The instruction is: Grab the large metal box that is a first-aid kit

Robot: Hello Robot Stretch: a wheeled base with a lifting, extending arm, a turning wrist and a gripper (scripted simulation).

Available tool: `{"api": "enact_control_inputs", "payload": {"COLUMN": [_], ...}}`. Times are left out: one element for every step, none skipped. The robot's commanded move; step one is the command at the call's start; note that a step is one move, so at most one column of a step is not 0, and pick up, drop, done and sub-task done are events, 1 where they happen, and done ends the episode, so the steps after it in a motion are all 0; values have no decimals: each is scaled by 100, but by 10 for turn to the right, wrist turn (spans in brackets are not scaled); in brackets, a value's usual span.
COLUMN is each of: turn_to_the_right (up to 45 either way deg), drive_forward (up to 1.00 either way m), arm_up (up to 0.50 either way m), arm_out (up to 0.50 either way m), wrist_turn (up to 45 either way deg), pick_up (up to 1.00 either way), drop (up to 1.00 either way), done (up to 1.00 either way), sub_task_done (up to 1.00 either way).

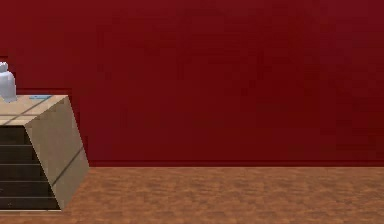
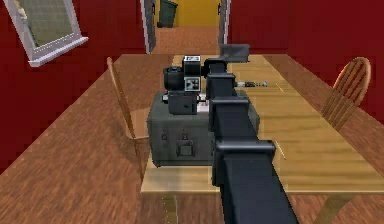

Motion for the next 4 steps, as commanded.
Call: {"api": "enact_control_inputs", "payload": {"turn_to_the_right": [0, 0, 0, 0], "drive_forward": [0, 0, 0, 0], "arm_up": [0, -22, 0, 10], "arm_out": [0, 0, 0, 0], "wrist_turn": [120, 0, 0, 0], "pick_up": [0, 0, 100, 0], "drop": [0, 0, 0, 0], "done": [0, 0, 0, 0], "sub_task_done": [0, 0, 0, 0]}}
